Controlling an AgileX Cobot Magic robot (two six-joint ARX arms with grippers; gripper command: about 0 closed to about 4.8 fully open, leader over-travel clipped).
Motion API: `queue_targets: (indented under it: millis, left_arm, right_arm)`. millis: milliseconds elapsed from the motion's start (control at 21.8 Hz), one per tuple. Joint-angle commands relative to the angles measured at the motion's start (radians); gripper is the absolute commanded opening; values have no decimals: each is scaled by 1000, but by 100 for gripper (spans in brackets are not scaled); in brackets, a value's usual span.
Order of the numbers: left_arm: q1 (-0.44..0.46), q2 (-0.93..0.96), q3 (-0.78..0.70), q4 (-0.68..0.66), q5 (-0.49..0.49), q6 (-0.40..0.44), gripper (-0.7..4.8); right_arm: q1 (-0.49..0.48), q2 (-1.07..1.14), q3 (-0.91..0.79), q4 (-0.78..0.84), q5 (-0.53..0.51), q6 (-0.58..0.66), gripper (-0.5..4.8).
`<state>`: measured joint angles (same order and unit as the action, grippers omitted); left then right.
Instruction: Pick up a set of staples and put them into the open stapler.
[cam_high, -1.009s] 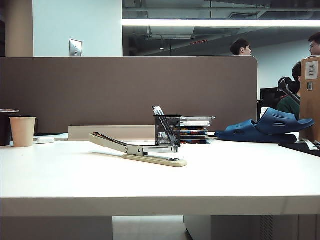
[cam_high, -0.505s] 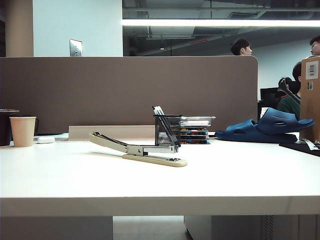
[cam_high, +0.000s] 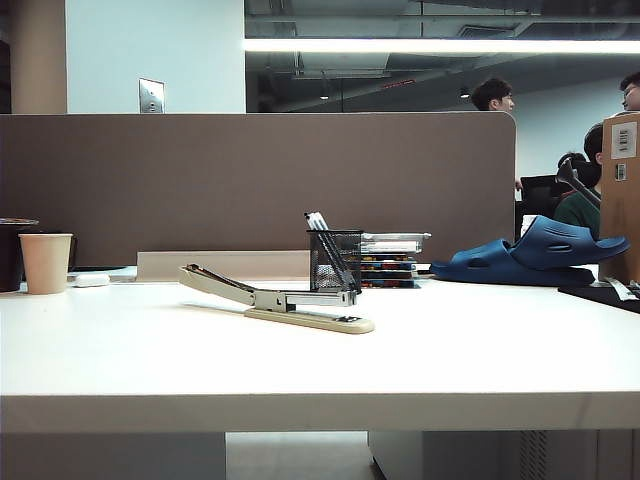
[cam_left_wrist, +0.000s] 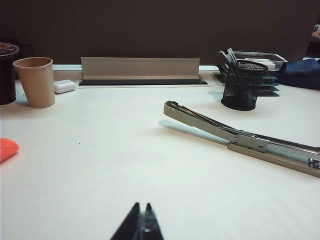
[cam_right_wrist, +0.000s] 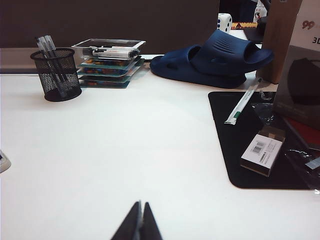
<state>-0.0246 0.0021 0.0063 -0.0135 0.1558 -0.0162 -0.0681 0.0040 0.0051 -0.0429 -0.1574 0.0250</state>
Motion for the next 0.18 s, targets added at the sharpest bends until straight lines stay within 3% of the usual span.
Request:
queue_targets:
  millis: [46,183]
  left_arm:
    - [2,0,2,8,5,1,-6]
    - [2,0,2,8,5,1,-6]
  right_arm:
    - [0,-6,-5,11,0,-2,-8]
    - [0,-6,-5,11,0,-2,-8]
